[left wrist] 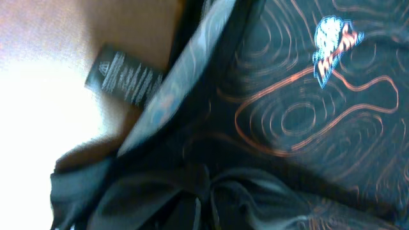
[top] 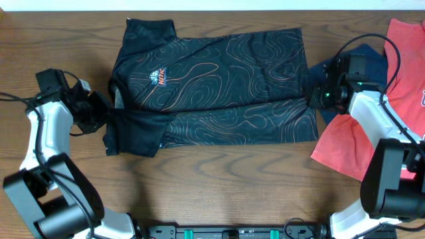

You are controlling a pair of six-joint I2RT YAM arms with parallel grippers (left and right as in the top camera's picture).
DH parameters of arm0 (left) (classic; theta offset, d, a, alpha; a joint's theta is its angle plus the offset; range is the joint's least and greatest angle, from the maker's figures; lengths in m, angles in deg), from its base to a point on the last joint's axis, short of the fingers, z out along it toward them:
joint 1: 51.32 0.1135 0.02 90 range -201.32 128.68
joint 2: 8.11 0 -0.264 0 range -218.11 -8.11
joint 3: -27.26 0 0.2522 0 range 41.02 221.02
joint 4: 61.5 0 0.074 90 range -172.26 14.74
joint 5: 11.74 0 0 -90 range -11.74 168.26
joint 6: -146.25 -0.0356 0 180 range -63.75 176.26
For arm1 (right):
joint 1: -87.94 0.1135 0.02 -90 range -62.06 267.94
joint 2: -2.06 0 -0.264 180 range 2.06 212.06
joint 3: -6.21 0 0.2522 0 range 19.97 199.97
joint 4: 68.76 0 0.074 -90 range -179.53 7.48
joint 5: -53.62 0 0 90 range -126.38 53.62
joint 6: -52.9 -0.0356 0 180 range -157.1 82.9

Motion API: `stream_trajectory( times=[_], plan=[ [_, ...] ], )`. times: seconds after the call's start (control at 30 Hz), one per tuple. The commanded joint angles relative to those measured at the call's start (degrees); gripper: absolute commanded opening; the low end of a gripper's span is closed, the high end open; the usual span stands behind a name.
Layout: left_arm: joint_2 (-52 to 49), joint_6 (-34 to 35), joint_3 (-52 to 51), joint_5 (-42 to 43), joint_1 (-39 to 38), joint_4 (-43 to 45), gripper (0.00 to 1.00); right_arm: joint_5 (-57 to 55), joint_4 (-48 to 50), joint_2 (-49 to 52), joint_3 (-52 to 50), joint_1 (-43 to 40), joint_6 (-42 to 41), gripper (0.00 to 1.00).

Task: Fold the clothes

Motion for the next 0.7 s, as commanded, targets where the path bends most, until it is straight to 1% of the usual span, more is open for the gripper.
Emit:
stream_trajectory(
  times=[0.0, 0.17, 0.33, 0.37, 0.4, 0.43, 0.47, 0.5, 0.53, 0.57, 0.6, 0.67],
  plan=[
    [-1.0, 0.3, 0.2, 1.1, 0.2, 1.5, 0.06, 0.2, 3.1, 0.6, 0.0, 0.2, -1.0, 0.01],
    [-1.1, 0.3, 0.2, 1.6, -0.3, 3.5, 0.06, 0.2, 6.9, 0.8, 0.0, 0.2, -1.0, 0.01],
    [-1.1, 0.3, 0.2, 1.6, -1.5, 5.2, 0.06, 0.2, 7.6, 1.6, 0.0, 0.3, -1.0, 0.01],
    [-1.1, 0.3, 0.2, 1.6, -1.7, 5.7, 0.06, 0.2, 7.6, 1.9, 0.0, 0.3, -1.0, 0.03],
    [-1.1, 0.3, 0.2, 1.6, -1.9, 6.4, 0.07, 0.2, 7.6, 2.2, 0.0, 0.3, -1.0, 0.09],
    [-1.1, 0.3, 0.2, 1.6, -2.0, 6.9, 0.13, 0.2, 7.6, 2.5, 0.0, 0.4, -0.9, 0.24],
    [-1.1, 0.3, 0.2, 1.6, -2.0, 7.3, 0.31, 0.2, 7.5, 2.8, 0.0, 0.4, -0.5, 0.43],
    [-1.1, 0.3, 0.2, 1.6, -2.0, 7.2, 0.47, 0.2, 7.2, 3.0, 0.0, 0.4, -0.3, 0.56],
    [-1.1, 0.3, 0.2, 1.6, -2.0, 6.5, 0.61, 0.2, 6.5, 3.1, 0.0, 0.4, -0.1, 0.63],
    [-1.1, 0.3, 0.2, 1.6, -2.0, 5.3, 0.69, 0.1, 5.8, 3.1, 0.0, 0.4, 0.2, 0.62],
    [-1.1, 0.3, 0.2, 1.7, -2.0, 3.0, 0.72, 0.1, 5.0, 3.1, 0.0, 0.3, 0.5, 0.62],
    [-1.1, 0.1, 0.2, 2.9, -2.6, -2.4, 0.73, 0.1, 3.0, 3.1, 0.0, 0.3, 0.9, 0.58]
  ],
)
